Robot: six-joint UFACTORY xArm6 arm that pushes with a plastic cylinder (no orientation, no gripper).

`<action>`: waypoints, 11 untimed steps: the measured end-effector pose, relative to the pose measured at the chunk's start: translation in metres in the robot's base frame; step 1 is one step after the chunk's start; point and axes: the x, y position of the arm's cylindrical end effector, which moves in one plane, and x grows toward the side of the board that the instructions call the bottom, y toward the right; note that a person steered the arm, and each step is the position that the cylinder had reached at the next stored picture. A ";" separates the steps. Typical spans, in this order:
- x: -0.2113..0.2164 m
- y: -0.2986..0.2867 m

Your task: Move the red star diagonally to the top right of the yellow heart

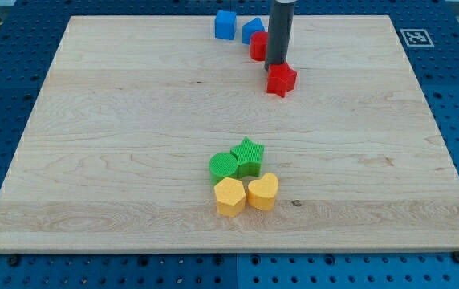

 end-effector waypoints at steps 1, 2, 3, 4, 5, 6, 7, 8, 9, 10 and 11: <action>0.008 0.006; 0.021 0.007; 0.021 -0.008; 0.021 -0.031; 0.021 -0.032; 0.023 -0.034; 0.026 -0.038; 0.026 -0.038; 0.032 -0.037; 0.032 -0.036; 0.032 -0.030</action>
